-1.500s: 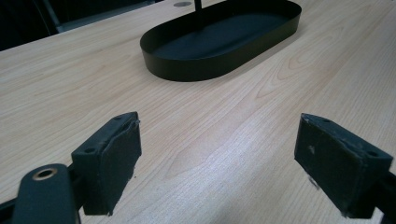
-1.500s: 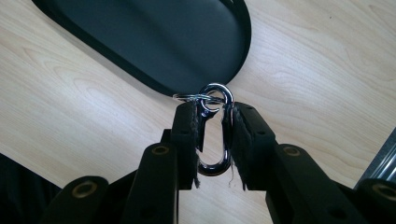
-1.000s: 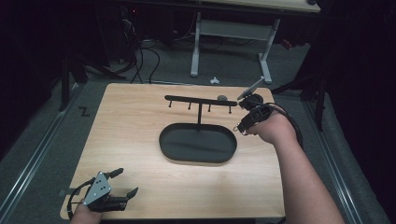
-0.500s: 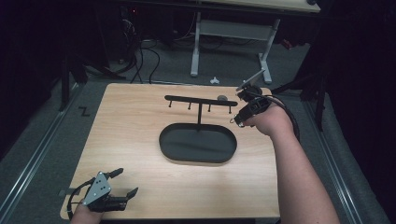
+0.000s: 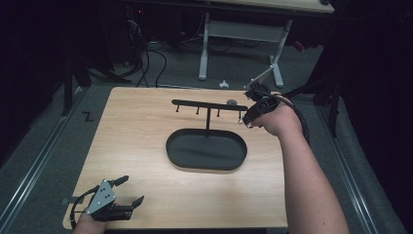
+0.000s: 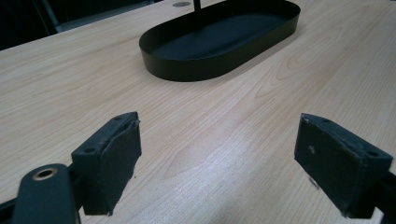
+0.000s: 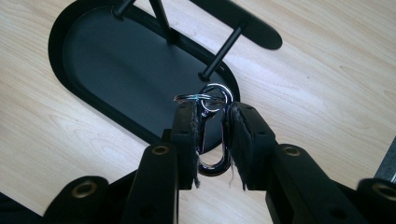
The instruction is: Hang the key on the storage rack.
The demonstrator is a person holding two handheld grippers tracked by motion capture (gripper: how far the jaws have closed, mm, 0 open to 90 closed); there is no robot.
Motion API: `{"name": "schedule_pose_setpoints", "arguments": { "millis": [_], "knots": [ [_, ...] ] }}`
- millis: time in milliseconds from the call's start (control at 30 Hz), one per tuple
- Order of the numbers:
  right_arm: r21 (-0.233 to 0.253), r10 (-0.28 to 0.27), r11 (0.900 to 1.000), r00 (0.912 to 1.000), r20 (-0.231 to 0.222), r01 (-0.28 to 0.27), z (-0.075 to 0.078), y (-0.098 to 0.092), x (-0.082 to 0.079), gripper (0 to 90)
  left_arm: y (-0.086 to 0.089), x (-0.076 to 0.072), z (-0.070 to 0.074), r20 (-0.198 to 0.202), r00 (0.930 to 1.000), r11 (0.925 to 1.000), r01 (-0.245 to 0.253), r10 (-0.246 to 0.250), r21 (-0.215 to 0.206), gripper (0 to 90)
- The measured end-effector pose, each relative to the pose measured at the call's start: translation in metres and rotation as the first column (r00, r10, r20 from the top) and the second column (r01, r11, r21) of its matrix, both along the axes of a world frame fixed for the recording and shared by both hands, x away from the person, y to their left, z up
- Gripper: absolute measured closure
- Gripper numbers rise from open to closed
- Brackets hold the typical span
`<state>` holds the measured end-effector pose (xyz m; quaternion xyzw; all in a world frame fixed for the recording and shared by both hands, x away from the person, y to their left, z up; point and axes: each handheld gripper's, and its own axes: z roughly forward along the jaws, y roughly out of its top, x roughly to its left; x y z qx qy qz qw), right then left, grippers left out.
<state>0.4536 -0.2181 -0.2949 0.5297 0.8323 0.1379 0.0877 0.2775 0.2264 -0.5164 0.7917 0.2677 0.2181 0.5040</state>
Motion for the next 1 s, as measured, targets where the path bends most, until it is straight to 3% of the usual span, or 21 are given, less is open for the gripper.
{"name": "schedule_pose_setpoints", "arguments": {
  "millis": [700,1000],
  "knots": [
    [0.01,-0.057,0.998,0.9983,0.006,0.057,0.0,-0.001,0.022,71.3,0.001,0.0,0.0,-0.001,1.0,1.0,0.0,0.0,0.0,15.2],
    [0.012,-0.084,0.996,0.9964,0.01,0.084,-0.008,-0.007,0.028,71.1,0.001,0.0,-0.001,-0.001,1.0,1.0,-0.003,0.003,-0.006,15.2]
  ]
}}
